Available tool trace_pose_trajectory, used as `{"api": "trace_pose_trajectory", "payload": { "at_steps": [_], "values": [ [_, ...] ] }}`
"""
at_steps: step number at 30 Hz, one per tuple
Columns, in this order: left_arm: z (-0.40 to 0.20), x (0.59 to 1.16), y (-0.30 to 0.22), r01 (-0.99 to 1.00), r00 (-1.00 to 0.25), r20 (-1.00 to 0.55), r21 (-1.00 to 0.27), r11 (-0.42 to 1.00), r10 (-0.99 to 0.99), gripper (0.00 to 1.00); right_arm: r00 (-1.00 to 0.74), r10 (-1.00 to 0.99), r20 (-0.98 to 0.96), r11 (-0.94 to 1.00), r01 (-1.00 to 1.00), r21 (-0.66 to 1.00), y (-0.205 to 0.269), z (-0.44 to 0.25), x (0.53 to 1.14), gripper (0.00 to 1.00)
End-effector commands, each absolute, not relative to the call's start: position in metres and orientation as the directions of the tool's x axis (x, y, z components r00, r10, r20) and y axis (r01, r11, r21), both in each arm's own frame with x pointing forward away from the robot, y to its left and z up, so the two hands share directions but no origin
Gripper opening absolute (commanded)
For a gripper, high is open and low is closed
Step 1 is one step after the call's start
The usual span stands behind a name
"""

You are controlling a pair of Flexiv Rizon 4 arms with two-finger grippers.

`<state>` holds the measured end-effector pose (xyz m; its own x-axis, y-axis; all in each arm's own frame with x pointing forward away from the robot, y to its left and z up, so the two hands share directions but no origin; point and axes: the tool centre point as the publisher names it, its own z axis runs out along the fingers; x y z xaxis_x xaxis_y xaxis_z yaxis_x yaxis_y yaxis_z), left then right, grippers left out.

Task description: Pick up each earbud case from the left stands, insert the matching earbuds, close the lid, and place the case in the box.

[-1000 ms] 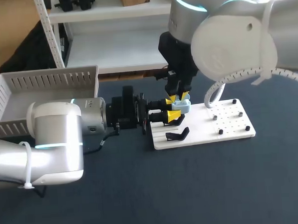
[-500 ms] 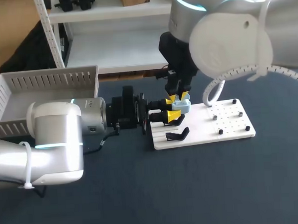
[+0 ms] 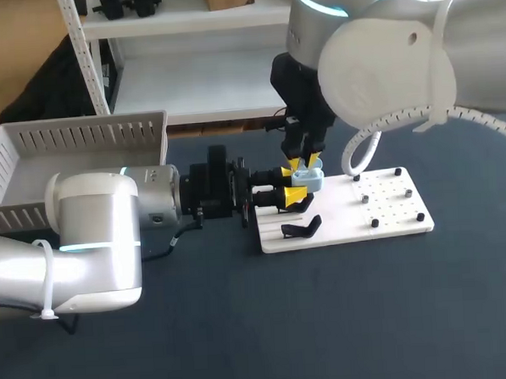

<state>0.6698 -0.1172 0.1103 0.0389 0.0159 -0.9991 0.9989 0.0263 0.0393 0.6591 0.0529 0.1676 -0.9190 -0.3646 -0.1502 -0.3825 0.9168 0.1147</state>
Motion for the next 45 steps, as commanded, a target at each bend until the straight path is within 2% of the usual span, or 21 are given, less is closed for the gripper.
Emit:
{"api": "trace_pose_trajectory", "payload": {
  "at_steps": [1,45],
  "values": [
    [0.1095,0.6696,-0.1175,0.999,0.040,-0.999,0.041,0.029,0.013,0.00,-0.920,-0.362,-0.148,0.918,-0.380,0.115,0.0528,0.1672,0.6602,0.00],
    [0.1095,0.6696,-0.1175,0.999,0.040,-0.999,0.041,0.029,0.013,0.00,-0.924,-0.358,-0.138,0.920,-0.374,0.119,0.0479,0.1669,0.6515,0.00]
  ]
}}
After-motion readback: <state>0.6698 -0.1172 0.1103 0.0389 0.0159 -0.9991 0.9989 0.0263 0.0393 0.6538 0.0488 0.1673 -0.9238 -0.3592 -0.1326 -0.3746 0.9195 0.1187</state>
